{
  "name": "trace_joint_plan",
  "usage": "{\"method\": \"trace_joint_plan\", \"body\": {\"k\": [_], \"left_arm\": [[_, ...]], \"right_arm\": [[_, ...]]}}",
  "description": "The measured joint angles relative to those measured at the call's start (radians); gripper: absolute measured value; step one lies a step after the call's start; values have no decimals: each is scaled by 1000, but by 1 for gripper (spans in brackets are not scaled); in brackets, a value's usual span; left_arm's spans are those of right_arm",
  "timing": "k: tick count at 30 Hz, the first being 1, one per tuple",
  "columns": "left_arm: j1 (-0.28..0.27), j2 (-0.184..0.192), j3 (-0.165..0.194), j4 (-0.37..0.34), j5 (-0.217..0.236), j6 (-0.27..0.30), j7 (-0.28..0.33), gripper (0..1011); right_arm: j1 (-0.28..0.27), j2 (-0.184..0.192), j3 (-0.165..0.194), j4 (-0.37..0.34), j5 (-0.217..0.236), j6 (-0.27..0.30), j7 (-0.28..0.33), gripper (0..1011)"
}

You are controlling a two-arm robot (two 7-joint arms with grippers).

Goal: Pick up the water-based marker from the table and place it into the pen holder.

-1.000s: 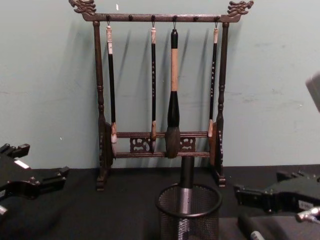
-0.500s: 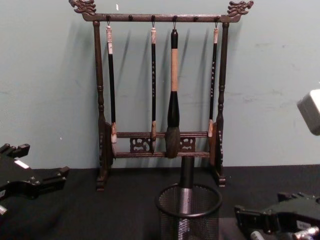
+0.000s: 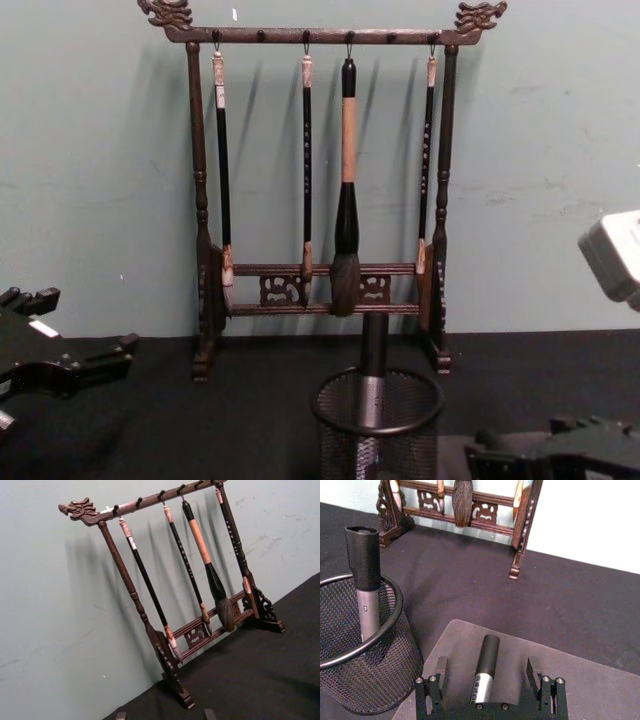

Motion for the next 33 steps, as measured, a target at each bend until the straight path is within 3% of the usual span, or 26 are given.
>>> {"method": "trace_joint_plan", "body": {"k": [12,33], "left_arm": [[0,0,0,0,0,0,0,1001],[0,0,0,0,0,0,0,1001]], "right_arm": [[13,-35,26,40,-30,15,42,1000],[26,-49,37,65,-42,34,72,1000]]}}
